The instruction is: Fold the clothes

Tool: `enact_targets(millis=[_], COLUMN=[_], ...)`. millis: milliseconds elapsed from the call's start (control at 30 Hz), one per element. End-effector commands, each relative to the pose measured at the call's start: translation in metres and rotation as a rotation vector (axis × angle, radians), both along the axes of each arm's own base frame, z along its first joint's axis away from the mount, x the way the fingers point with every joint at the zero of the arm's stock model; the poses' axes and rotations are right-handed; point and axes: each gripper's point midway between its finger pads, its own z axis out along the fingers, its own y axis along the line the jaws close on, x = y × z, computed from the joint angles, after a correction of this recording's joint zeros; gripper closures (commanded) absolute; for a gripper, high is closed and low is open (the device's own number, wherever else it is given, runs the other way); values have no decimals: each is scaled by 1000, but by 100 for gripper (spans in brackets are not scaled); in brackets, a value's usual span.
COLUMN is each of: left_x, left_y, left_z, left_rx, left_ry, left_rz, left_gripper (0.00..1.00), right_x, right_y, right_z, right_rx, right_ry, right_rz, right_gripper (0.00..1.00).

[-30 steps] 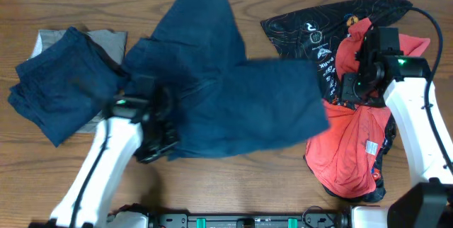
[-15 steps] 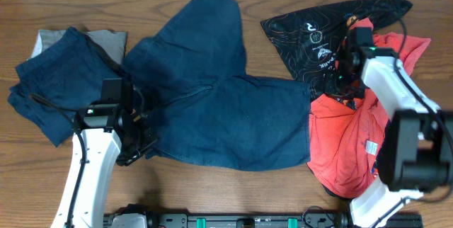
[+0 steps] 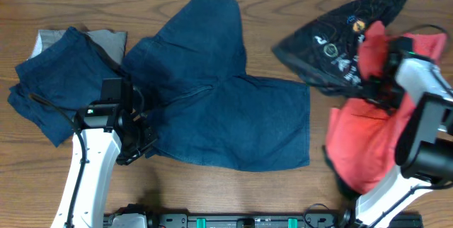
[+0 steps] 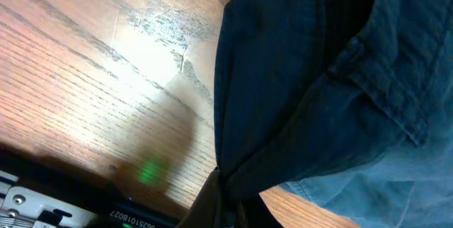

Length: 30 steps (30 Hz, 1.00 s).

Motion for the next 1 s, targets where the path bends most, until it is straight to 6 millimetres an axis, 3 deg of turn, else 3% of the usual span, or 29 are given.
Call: enact_targets(millis=[0,200,267,333,500,633,800,967], left_x=[-2,2,2,2,2,4,4,4], left_y=[6,6,6,6,6,6,6,6], left_z=[-2,-2,-2,-2,-2,-2,-2,-2], left_rx=[27,28,27,27,27,28,28,28], left_ry=[7,-6,-8,-8,-8,-15,-15,-15], left_rz=[-3,-3,-3,-3,-3,-3,-3,-3], left_gripper=[94,94,94,94,94,94,94,94], right_x=[15,56,62,68,84,98,117,127], right_y=[-5,90,123,141,184,206,223,224], right_z=[24,90,110,114,92,67,35,1], right_rx=[111,542,570,525,350,246,222,232], right_ry=[-130,-482,-543,-546,-474,-439,-444,-434], right_rz=[-44,379,527,608,771,837,840,811], right_gripper=[75,73,72,70,73,75,74,73])
